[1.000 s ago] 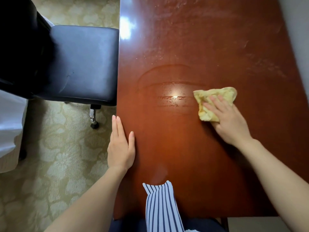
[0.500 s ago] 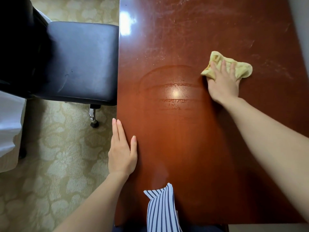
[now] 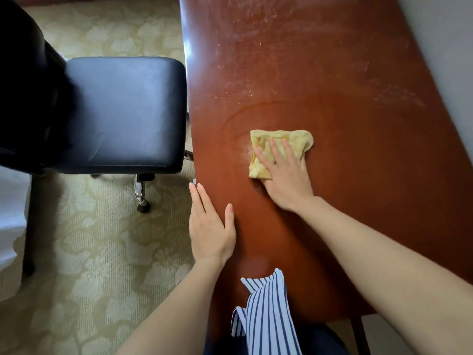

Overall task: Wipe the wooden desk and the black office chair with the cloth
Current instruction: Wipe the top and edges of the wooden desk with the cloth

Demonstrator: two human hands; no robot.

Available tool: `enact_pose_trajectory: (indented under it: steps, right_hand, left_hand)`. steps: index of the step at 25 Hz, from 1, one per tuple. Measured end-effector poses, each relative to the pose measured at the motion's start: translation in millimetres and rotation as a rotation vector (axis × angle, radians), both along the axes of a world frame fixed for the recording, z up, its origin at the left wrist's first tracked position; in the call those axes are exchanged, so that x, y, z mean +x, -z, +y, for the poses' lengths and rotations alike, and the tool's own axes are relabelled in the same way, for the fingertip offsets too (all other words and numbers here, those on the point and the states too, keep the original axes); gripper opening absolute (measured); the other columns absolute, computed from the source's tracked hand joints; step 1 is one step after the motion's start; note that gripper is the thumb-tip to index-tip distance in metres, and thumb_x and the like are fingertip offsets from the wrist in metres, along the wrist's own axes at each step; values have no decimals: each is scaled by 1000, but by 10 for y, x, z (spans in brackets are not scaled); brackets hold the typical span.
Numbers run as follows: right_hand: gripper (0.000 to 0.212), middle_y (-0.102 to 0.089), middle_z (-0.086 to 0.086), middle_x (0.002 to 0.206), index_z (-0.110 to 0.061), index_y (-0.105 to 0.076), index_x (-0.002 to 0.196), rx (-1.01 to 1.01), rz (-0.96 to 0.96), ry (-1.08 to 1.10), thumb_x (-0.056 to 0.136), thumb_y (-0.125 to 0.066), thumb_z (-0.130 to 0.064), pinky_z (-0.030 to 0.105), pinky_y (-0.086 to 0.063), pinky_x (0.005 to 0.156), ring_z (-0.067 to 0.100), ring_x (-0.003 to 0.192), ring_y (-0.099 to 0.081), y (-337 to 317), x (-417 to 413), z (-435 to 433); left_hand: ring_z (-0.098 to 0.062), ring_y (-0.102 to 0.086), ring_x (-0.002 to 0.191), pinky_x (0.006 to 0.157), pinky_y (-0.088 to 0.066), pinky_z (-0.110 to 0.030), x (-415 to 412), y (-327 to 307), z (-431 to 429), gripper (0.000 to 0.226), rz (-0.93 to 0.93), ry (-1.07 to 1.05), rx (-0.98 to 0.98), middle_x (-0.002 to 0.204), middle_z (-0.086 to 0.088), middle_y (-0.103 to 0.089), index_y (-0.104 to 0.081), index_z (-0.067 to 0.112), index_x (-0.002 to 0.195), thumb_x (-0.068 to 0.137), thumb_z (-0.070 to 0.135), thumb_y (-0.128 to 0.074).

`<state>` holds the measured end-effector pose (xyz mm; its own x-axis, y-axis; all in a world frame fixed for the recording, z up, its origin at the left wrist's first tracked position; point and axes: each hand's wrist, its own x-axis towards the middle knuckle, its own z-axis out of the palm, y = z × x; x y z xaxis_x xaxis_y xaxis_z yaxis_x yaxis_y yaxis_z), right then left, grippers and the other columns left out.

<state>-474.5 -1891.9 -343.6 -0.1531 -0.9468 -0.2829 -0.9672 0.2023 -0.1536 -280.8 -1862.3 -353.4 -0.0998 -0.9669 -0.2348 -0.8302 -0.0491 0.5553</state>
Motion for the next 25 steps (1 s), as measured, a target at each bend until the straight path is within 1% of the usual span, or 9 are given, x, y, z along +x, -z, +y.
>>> enact_pose_trajectory:
  steps: [2, 4, 6, 9, 11, 15, 18, 22, 25]
  right_hand:
    - [68, 8, -3, 159, -44, 2, 148, -7, 11, 34, 94, -40, -39, 54, -1, 114, 24, 145, 16, 8, 252, 240]
    - [67, 9, -4, 159, -44, 3, 147, -12, 13, 78, 94, -38, -40, 54, 1, 114, 23, 144, 17, 18, 519, 449]
    - [68, 10, -4, 159, -45, 5, 147, -19, 13, 178, 94, -38, -40, 53, 1, 114, 22, 144, 17, 23, 891, 653]
    - [71, 9, -4, 159, -46, 6, 146, -21, 16, 282, 94, -41, -38, 53, 0, 115, 22, 144, 17, 27, 1457, 917]
    - [74, 9, -5, 159, -47, 8, 146, -18, 16, 336, 93, -44, -37, 53, 0, 115, 21, 144, 17, 24, 1831, 1109]
    - [81, 8, -7, 159, -47, 7, 146, -23, -23, 443, 90, -50, -29, 49, 6, 114, 19, 144, 18, -18, 2366, 1421]
    - [87, 13, -13, 156, -50, 13, 142, -22, -47, 526, 89, -51, -25, 44, 12, 110, 13, 140, 27, -28, 2681, 1696]
    - [89, 24, -20, 149, -54, 25, 134, 21, -36, 532, 90, -47, -29, 42, 14, 109, 9, 137, 34, -26, 2695, 1878]
    - [84, 24, -17, 149, -52, 21, 137, 46, -36, 496, 91, -47, -32, 43, 12, 111, 13, 137, 33, -39, 2608, 1758]
  left_hand:
    - [-22, -16, 144, 113, -21, -34, 28, -33, 5, 72, 83, 32, 30, 160, -4, 5, -3, 10, 152, 96, 44, -33]
    - [-18, -5, 146, 115, -10, -28, 94, -80, -19, 66, 253, 88, 97, 160, -3, 8, -1, 13, 152, 99, 38, -33]
    - [-12, 4, 146, 114, 0, -23, 343, -125, -91, 63, 386, 236, 161, 159, -1, 12, 2, 18, 151, 101, 36, -32]
    - [-7, 8, 145, 117, 0, -29, 899, -170, -232, 62, 300, 534, 119, 159, 3, 9, -4, 22, 152, 100, 40, -32]
    - [-8, 7, 145, 117, -1, -30, 1248, -217, -276, 60, 222, 671, 83, 160, 4, 5, -9, 21, 152, 100, 42, -32]
    - [-12, 8, 146, 119, -2, -37, 1625, -292, -266, 58, 101, 770, 119, 160, 1, 3, -13, 19, 152, 101, 40, -31]
    - [-13, 10, 146, 119, -1, -40, 1735, -320, -284, 58, 22, 860, 95, 160, 1, 5, -12, 19, 152, 101, 40, -29]
    - [-14, 11, 146, 119, 3, -38, 1627, -342, -425, 58, -27, 972, -10, 160, 1, 5, -10, 20, 152, 101, 41, -28]
    - [-13, 9, 146, 119, 3, -39, 1482, -321, -526, 57, -4, 971, 16, 160, 1, 2, -13, 20, 152, 101, 39, -31]
